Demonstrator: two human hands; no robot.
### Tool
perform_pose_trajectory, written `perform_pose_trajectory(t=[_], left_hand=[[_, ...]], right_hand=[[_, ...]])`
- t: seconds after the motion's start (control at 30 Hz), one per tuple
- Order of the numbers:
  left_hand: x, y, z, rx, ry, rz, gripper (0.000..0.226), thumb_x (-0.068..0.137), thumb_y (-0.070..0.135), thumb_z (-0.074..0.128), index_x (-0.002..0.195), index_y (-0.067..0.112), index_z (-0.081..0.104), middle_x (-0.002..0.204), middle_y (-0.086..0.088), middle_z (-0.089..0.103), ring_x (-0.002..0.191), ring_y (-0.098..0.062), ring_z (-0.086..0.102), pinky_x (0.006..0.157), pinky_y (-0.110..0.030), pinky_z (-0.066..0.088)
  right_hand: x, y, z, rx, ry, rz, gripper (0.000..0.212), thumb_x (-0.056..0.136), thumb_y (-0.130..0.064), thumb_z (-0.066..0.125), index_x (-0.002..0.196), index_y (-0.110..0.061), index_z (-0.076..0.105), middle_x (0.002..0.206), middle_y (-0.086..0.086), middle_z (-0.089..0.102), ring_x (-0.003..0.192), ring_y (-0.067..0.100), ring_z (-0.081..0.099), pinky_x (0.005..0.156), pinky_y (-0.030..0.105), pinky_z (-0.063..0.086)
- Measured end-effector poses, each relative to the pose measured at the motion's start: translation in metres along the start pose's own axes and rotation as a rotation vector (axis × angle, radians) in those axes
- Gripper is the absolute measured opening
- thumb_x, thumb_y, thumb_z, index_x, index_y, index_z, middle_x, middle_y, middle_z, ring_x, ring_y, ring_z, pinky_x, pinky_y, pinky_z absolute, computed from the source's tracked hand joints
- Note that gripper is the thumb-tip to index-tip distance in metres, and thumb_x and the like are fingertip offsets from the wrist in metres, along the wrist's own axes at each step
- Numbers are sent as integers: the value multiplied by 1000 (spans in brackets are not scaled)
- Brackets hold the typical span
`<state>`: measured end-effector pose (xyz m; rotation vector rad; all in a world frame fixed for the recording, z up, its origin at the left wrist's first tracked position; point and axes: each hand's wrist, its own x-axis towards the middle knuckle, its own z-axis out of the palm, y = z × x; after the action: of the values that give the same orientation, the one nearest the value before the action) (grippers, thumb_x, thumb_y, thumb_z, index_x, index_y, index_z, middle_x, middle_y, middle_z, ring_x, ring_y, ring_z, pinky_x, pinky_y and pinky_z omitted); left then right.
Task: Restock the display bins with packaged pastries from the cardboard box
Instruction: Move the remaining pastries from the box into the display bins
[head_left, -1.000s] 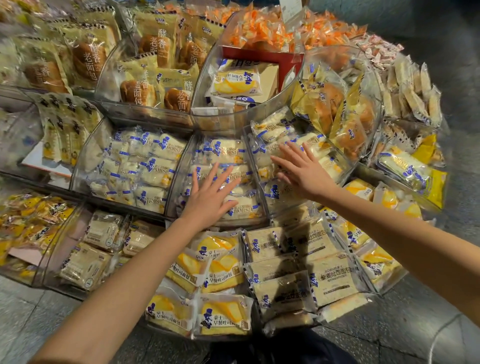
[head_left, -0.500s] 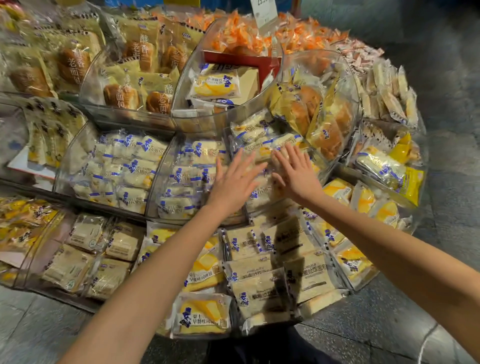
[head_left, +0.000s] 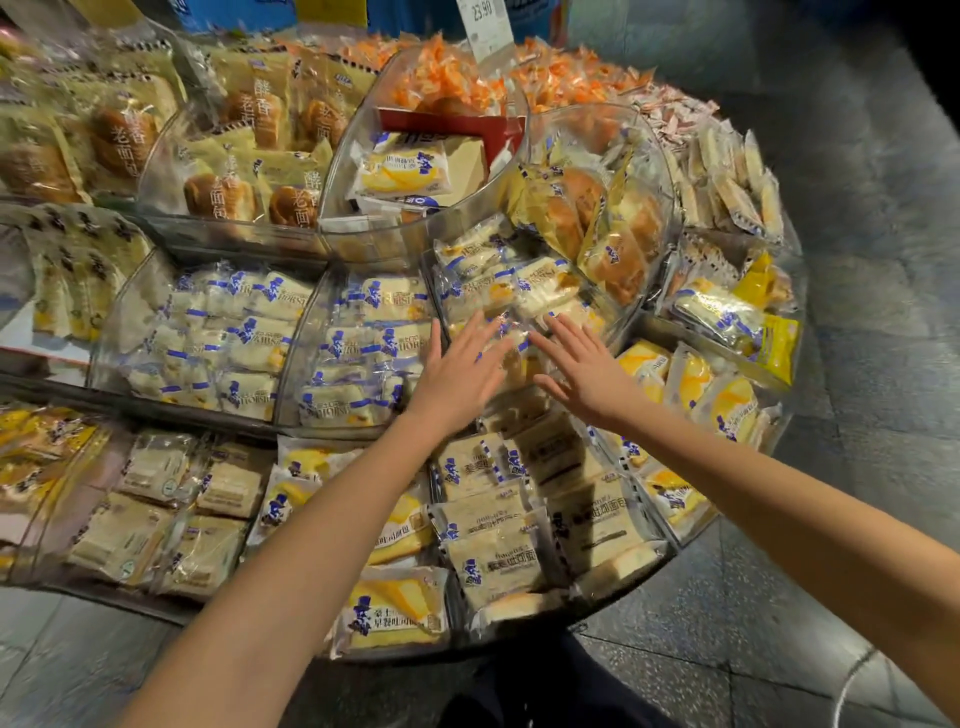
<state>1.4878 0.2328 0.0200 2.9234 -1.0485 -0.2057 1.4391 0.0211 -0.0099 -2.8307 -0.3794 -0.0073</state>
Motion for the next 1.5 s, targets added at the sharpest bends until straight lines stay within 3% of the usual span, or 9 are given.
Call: perform_pose_trajectory(t=[0.13,0.27,0.43,0.6,0.77,0.97,1.13,1.27,1.5], left_hand=[[-58,20,26,-189,42,94,43,105,27,39,147,20,41,158,1,29,151,-19,13,120,-40,-4],[-112,32,57,-242,132,167,46,100,39,36,130,15,62,138,-3,57,137,-25,44,117,-46,24],[-159,45,84,-38,-233,128,67,94,67,14,155,38,5,159,14,-7,149,-15,-13,120,-54,-9],[-175,49,100,18,-267,53,58,105,49,16,149,42,-21,157,14,-25,146,-23,-25,116,-65,-6],[-171,54,95,39,-282,38,57,107,39,21,149,39,-18,157,14,-23,147,-24,-23,114,-68,-8],[-194,79,90,-49,-168,151,58,102,49,36,153,25,25,164,1,7,151,-16,-2,118,-50,-13],[-202,102,103,-34,-271,50,72,98,62,28,156,31,-1,161,3,-19,148,-17,-21,117,-60,-8],[-188,124,106,-29,-287,-46,75,95,69,23,153,37,-13,156,8,-31,145,-24,-28,111,-69,-13],[-172,143,108,-27,-302,-182,75,95,71,18,153,36,-12,152,9,-33,145,-31,-27,110,-70,-15]], right_hand=[[-41,-18,14,-51,-51,-144,68,102,-56,17,142,-11,49,150,19,40,138,35,38,114,54,24],[-87,-25,21,-38,-41,-135,52,99,-47,36,136,-13,52,138,20,54,127,36,52,107,58,38],[-139,-40,30,-54,-79,-123,52,91,-54,45,124,-19,64,131,12,61,123,31,55,107,49,41],[-178,-53,44,-131,28,-87,44,86,-44,51,112,-16,72,116,14,68,108,34,64,91,49,51],[-206,-50,45,-62,-58,-147,46,82,-54,63,112,-20,69,120,9,65,115,31,58,96,47,46],[-211,-32,53,-75,-107,-87,39,67,-22,86,103,-15,72,104,9,67,103,37,62,92,51,48],[-201,-30,48,-122,-110,-117,27,78,-24,79,102,-12,73,116,13,65,113,36,59,94,50,45],[-189,-25,48,-91,-142,-144,43,79,-27,78,119,-15,68,140,17,53,129,38,48,103,53,42],[-176,-11,40,-132,-330,-192,70,94,-40,59,153,-22,26,163,3,11,151,23,4,118,41,21]])
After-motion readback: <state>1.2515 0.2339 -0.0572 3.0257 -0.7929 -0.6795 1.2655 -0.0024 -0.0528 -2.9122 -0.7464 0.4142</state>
